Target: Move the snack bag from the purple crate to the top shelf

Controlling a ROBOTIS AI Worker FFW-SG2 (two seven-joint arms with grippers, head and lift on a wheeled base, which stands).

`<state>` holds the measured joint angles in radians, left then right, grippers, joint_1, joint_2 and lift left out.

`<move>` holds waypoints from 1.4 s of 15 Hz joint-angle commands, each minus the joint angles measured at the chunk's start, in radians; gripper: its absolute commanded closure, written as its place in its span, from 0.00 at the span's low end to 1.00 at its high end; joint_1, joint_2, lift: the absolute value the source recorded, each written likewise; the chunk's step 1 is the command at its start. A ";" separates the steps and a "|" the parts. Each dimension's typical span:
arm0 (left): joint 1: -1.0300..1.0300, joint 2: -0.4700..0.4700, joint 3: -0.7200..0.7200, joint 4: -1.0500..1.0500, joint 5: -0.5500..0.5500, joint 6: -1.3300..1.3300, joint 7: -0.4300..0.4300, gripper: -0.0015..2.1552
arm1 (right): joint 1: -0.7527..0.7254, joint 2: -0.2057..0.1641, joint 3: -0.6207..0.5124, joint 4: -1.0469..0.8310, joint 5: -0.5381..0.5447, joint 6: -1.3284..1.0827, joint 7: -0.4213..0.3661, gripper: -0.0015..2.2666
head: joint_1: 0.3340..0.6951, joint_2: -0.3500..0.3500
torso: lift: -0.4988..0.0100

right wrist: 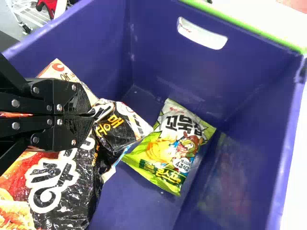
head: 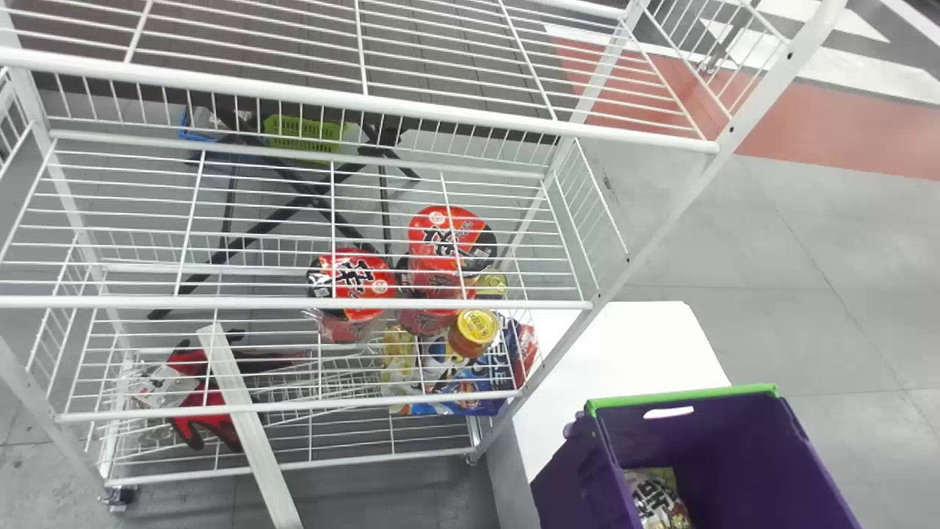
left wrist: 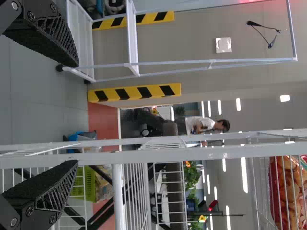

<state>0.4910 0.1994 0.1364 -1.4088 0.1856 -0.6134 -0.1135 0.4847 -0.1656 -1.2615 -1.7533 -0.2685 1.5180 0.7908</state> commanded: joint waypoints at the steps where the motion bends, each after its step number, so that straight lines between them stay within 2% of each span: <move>1: -0.003 0.000 -0.003 0.004 0.000 -0.001 0.000 0.05 | 0.000 0.000 -0.006 0.002 0.000 -0.003 0.001 0.93 | 1.00 0.00 | 0.39; 21: 0.006 -0.002 -0.014 -0.002 0.000 -0.010 0.000 0.05 | 0.009 0.000 -0.009 -0.008 -0.005 0.000 0.004 0.93 | 1.00 0.00 | 0.54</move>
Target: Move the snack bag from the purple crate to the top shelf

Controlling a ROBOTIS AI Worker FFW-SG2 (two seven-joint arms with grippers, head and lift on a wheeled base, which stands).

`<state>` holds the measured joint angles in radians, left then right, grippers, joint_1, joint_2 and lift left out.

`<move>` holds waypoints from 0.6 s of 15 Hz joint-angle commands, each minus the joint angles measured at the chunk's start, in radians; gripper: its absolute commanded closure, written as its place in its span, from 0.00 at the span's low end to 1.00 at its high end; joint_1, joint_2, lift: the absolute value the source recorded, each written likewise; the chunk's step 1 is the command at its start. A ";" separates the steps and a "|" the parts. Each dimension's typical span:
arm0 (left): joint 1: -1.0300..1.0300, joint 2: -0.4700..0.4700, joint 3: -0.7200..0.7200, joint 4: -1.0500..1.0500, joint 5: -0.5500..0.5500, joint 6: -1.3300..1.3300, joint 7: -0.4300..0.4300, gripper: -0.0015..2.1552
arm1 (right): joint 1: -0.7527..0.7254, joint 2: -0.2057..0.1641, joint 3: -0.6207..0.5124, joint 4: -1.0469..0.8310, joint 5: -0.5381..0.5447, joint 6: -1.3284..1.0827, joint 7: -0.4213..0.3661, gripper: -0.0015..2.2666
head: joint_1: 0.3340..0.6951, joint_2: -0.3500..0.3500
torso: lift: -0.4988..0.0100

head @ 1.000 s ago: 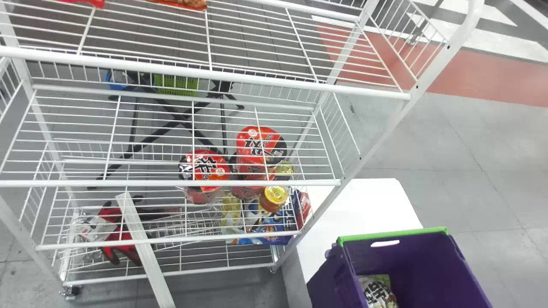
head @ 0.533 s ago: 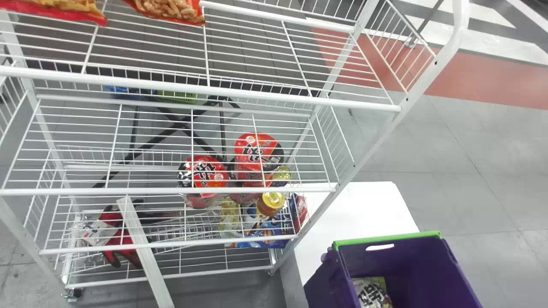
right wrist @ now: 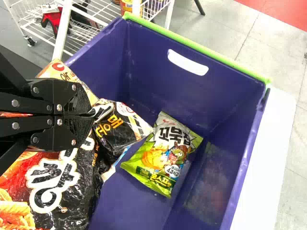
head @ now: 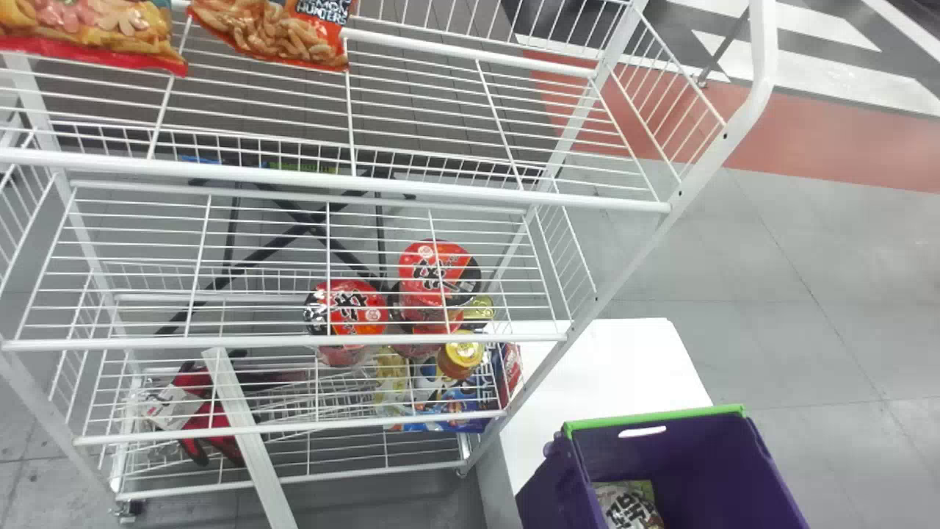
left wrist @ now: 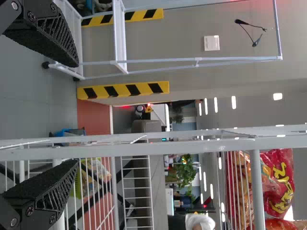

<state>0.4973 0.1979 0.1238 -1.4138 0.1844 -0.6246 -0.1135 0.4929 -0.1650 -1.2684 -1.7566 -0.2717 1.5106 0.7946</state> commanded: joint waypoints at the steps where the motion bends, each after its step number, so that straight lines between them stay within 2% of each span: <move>1: -0.002 0.000 -0.006 0.002 0.000 0.001 0.000 0.05 | 0.000 -0.002 -0.003 -0.007 -0.001 0.014 0.000 0.93 | 1.00 0.00 | 0.55; 9: -0.008 0.000 -0.010 0.002 -0.002 0.004 0.003 0.05 | -0.017 -0.010 -0.005 -0.011 -0.003 0.032 -0.005 0.93 | 1.00 0.00 | 0.61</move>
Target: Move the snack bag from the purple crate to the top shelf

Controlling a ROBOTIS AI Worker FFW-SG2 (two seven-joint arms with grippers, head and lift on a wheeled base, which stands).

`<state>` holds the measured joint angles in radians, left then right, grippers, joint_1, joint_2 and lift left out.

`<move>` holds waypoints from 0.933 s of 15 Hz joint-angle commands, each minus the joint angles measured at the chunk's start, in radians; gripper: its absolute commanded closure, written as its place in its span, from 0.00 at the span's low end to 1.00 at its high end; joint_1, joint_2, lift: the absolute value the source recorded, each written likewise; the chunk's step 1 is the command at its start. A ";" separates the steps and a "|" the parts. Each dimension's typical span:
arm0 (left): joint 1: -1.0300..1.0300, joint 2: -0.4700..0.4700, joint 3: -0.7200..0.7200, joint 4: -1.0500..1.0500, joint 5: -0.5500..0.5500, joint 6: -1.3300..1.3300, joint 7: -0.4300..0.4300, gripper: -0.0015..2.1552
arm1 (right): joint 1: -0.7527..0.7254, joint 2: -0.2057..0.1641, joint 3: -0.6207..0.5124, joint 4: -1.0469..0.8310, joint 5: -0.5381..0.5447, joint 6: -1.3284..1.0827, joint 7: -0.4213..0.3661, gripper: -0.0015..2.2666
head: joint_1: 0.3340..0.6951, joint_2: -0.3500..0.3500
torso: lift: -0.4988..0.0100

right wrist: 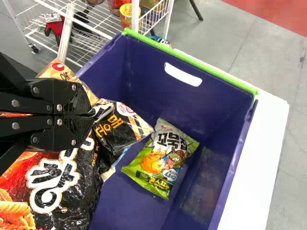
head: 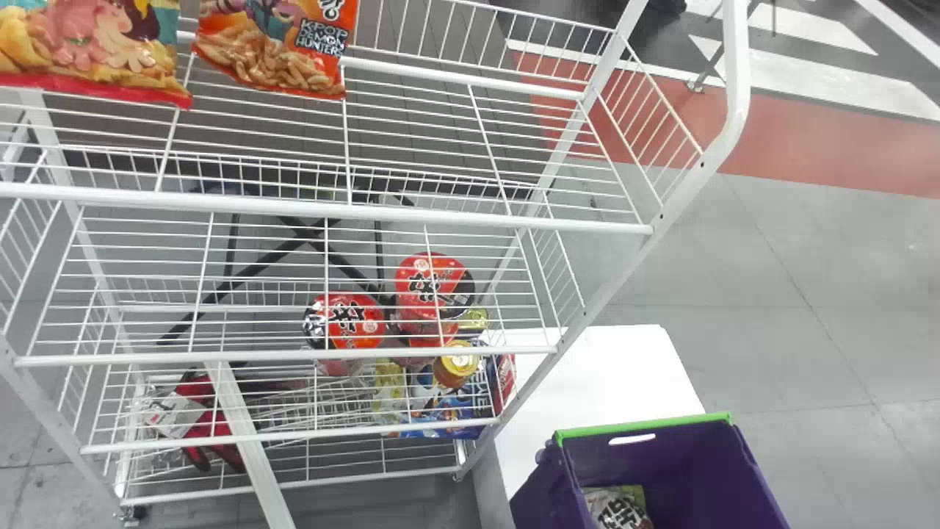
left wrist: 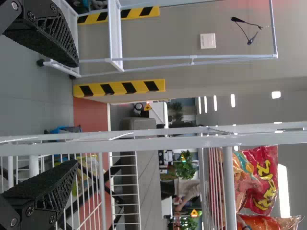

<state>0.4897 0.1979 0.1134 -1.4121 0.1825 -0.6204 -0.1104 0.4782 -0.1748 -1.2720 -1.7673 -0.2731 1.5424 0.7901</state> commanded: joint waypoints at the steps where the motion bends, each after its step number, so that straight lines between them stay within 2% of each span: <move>1: 0.001 0.000 0.000 0.001 0.000 0.000 0.000 0.05 | -0.003 0.000 -0.004 0.000 -0.002 0.000 0.000 0.93 | 1.00 0.00 | 0.62; 14: 0.010 -0.002 0.002 0.001 0.002 -0.025 0.000 0.05 | 0.002 0.005 -0.020 0.000 -0.009 -0.006 0.006 0.93 | 1.00 0.00 | 0.72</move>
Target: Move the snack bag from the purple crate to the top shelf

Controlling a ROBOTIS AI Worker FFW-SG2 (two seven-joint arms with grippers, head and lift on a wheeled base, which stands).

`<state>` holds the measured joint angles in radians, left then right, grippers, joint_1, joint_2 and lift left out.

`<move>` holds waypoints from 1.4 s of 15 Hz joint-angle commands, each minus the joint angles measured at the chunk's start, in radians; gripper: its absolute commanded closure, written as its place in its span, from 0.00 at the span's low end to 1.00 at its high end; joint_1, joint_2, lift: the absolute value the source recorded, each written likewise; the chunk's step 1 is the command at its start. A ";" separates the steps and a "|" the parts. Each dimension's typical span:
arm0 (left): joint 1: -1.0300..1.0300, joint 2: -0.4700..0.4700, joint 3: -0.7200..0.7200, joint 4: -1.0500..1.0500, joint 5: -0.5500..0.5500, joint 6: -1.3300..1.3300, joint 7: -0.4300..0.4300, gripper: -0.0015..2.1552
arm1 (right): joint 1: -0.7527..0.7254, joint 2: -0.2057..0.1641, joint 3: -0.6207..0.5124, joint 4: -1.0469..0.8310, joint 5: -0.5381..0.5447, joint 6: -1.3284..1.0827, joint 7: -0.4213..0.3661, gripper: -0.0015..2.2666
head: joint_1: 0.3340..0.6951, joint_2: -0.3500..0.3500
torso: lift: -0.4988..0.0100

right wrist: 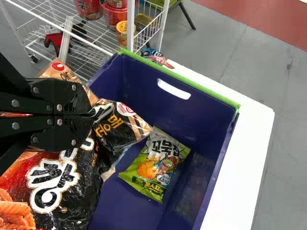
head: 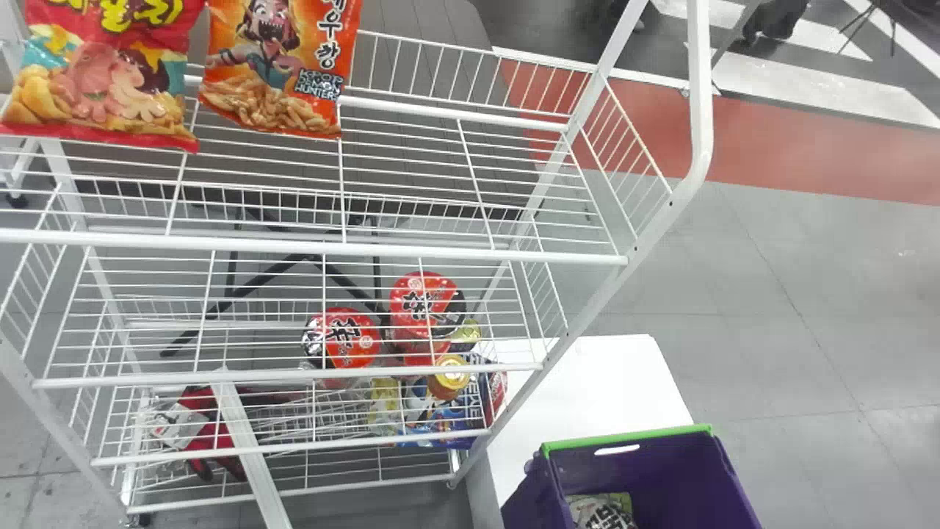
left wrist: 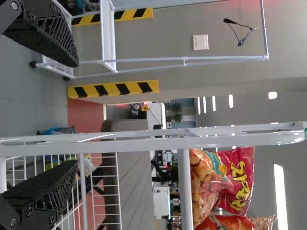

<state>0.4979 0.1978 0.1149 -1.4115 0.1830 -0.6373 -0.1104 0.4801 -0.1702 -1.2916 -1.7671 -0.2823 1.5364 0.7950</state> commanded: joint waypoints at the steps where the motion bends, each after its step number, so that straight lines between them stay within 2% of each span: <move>1: 0.002 0.000 0.000 0.000 0.001 -0.008 0.000 0.05 | 0.000 0.000 0.000 0.000 -0.002 0.000 0.001 0.93 | 1.00 0.00 | 0.73; 21: 0.016 0.000 0.023 -0.037 0.001 0.011 -0.002 0.05 | 0.012 0.008 0.006 -0.009 -0.015 -0.003 0.003 0.93 | 1.00 0.00 | 0.88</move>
<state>0.5131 0.1979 0.1376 -1.4501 0.1842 -0.6265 -0.1108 0.4929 -0.1640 -1.2860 -1.7698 -0.2961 1.5228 0.7976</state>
